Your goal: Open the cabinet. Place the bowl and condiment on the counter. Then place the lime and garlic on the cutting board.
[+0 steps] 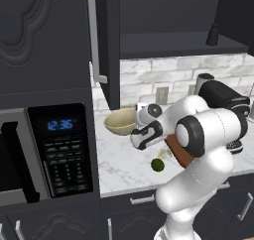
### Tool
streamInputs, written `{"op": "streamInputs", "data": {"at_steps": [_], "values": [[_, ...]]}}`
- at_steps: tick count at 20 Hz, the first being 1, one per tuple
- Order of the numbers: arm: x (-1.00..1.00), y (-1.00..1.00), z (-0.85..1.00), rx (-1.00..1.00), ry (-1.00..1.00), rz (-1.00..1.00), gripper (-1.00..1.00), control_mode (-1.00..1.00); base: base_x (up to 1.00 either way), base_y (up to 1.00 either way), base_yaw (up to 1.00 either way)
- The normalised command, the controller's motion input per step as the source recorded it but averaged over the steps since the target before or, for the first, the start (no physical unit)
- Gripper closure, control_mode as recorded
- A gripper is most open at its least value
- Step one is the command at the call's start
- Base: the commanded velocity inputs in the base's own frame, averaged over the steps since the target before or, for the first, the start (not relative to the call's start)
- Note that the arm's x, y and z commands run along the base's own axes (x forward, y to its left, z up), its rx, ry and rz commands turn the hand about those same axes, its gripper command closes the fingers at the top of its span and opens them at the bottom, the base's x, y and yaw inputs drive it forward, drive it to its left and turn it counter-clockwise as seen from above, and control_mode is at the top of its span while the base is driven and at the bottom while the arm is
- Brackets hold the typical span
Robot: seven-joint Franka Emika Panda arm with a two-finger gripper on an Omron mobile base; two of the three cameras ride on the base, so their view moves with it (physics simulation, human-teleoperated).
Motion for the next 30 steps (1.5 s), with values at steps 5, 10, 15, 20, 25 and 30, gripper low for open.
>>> {"op": "streamInputs", "data": {"at_steps": [5,10,15,20,25,30], "values": [[0.16,0.05,-0.35,0.00,0.04,0.00,-1.00,-1.00,0.00,0.00,0.00],[0.03,0.02,-0.17,0.00,0.03,0.00,-1.00,-1.00,0.00,0.00,0.00],[-0.12,0.00,0.39,0.00,0.00,-0.01,-1.00,-1.00,0.00,0.00,0.00],[-0.32,0.00,0.90,0.00,0.00,-0.04,-1.00,-1.00,0.00,0.00,0.00],[-0.52,-0.03,1.00,0.00,0.14,-0.13,-1.00,-1.00,0.00,0.00,0.00],[-0.74,-0.21,1.00,0.11,0.30,-0.24,-1.00,-1.00,0.00,0.00,0.00]]}}
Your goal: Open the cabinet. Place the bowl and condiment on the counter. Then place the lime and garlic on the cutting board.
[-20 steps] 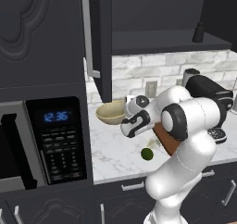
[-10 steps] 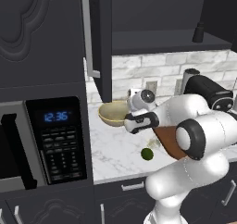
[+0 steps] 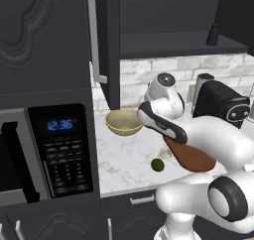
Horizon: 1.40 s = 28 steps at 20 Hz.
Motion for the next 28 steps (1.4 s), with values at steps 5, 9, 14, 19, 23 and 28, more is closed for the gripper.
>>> {"op": "streamInputs", "data": {"at_steps": [5,9,14,19,23,28], "values": [[-0.98,-0.37,0.46,0.19,0.25,-0.41,-1.00,-1.00,0.00,0.00,0.00],[-0.99,-0.33,0.19,0.18,0.05,-0.56,-1.00,-1.00,0.00,0.00,0.00],[-0.70,-0.32,0.42,0.08,-0.02,-0.57,-1.00,-1.00,0.00,0.00,0.00],[-0.20,-0.38,0.97,0.02,-0.08,-0.44,-1.00,-1.00,0.00,0.00,0.00],[-0.13,-0.44,1.00,0.07,-0.07,-0.27,-1.00,-1.00,0.00,0.00,0.00],[-0.07,-0.59,0.81,0.14,-0.11,-0.16,-1.00,-1.00,0.00,0.00,0.00]]}}
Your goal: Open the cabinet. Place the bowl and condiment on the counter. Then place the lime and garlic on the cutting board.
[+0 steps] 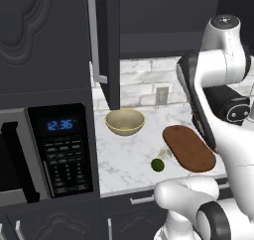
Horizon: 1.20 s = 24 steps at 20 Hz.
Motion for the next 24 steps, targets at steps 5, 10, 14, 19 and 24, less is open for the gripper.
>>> {"op": "streamInputs", "data": {"at_steps": [5,10,14,19,24], "values": [[0.26,-0.66,0.64,0.05,-0.22,-0.16,-1.00,-1.00,0.00,0.00,0.00],[0.68,-0.48,0.42,0.00,-0.28,-0.23,-1.00,-1.00,0.00,0.00,0.00],[0.89,-0.32,0.26,0.00,-0.19,-0.22,-1.00,-1.00,0.00,0.00,0.00],[0.90,-0.25,0.23,0.00,-0.21,-0.19,-1.00,-1.00,0.00,0.00,0.00],[0.74,-0.20,0.06,0.01,-0.13,-0.12,-1.00,-1.00,0.00,0.00,0.00]]}}
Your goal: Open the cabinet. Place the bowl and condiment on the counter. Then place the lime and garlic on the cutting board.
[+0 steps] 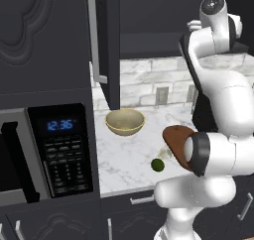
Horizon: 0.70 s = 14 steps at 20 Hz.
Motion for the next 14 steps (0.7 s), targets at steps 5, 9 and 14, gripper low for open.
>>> {"op": "streamInputs", "data": {"at_steps": [5,9,14], "values": [[0.73,-0.24,0.00,0.08,0.00,-0.01,-1.00,-1.00,0.00,0.00,0.00],[0.56,-0.35,0.00,0.11,0.00,0.00,-1.00,-1.00,0.00,0.00,0.00],[0.40,-0.32,0.00,0.08,0.00,0.00,-1.00,-1.00,0.00,0.00,0.00]]}}
